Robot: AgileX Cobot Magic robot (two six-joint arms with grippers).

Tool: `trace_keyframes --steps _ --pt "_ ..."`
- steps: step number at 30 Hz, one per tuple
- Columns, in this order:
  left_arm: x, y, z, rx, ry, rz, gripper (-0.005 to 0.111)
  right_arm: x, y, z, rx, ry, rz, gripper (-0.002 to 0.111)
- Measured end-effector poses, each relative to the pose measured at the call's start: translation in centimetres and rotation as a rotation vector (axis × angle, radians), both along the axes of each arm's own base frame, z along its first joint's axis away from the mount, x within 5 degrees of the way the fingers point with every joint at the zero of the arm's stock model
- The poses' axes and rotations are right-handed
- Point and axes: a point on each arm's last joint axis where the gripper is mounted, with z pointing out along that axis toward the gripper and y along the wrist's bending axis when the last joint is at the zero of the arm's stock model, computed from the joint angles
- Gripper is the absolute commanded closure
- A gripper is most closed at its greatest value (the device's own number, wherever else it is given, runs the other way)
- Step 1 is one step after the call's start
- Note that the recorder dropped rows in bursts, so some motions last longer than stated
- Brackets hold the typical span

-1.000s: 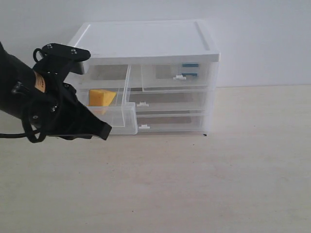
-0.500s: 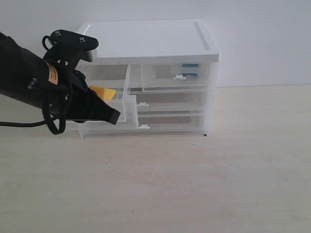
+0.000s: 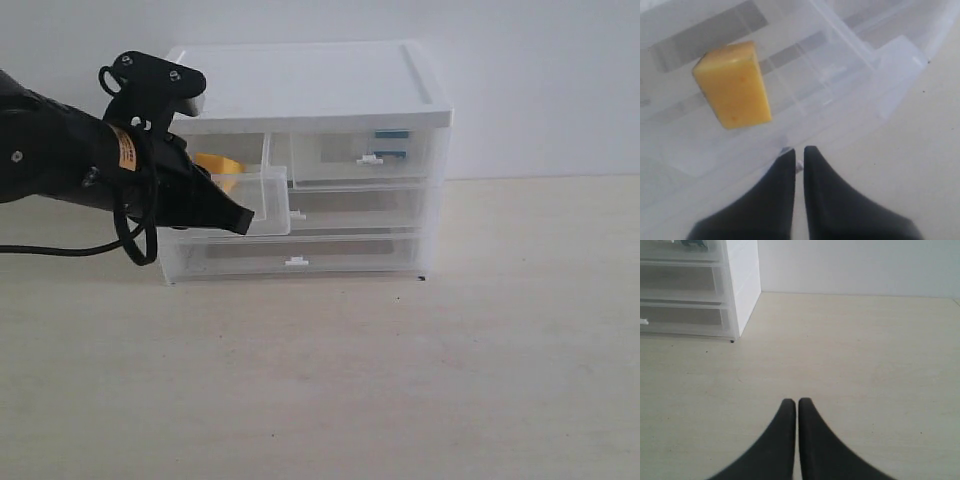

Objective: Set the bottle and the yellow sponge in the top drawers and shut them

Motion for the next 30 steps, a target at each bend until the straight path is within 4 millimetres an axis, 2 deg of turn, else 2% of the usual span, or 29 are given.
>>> trace_keyframes --steps 6,18,30 --pt "1.8 1.0 -0.5 -0.040 -0.071 0.016 0.103 0.0 0.0 0.0 0.000 0.000 0.000 0.108" --pt "4.9 1.7 -2.1 -0.140 -0.213 0.001 0.103 0.0 0.0 0.0 0.000 0.000 0.000 0.108" --pt "6.2 2.8 -2.3 -0.173 -0.307 -0.004 0.103 0.0 0.0 0.0 0.000 0.000 0.000 0.108"
